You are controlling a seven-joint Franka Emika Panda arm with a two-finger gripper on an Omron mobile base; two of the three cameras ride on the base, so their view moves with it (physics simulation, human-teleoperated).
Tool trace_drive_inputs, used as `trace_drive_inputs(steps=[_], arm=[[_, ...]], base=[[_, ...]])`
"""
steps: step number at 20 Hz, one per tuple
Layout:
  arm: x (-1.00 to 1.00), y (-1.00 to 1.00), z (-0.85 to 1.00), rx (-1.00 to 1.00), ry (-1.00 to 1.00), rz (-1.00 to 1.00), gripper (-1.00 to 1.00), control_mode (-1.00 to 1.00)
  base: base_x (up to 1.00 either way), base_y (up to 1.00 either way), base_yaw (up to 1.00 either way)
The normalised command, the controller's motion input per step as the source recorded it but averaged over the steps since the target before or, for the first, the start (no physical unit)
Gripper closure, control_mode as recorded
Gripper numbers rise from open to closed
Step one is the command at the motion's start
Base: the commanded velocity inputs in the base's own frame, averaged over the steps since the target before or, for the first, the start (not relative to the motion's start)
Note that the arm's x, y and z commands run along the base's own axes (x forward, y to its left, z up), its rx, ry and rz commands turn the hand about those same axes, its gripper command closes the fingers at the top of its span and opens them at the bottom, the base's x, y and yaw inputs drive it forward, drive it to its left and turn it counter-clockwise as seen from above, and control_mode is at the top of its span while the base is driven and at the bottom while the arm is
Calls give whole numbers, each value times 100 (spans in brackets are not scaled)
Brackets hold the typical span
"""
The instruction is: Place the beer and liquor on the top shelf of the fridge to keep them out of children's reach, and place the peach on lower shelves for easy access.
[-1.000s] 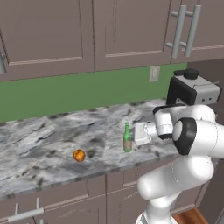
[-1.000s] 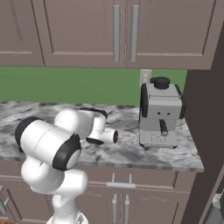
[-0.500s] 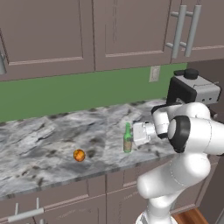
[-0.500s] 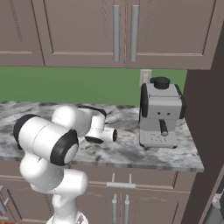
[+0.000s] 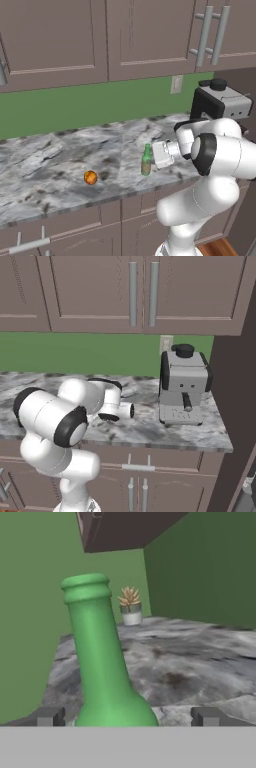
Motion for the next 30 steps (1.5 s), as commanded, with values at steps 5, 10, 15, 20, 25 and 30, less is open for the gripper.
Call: trace_drive_inputs(steps=[5,10,15,20,25,30], arm=[[-8,12,0,0,0,6,-100,-100],[0,15,0,0,0,4,-100,-100],[0,7,0,0,0,2,-100,-100],[0,0,0,0,0,0,100,-100],[-4,0,0,0,0,6,100,-100],[-40,0,60,0,0,-1,100,-100]], base=[[0,0,0],[0,0,0],[0,0,0],[0,0,0],[0,0,0],[0,0,0]])
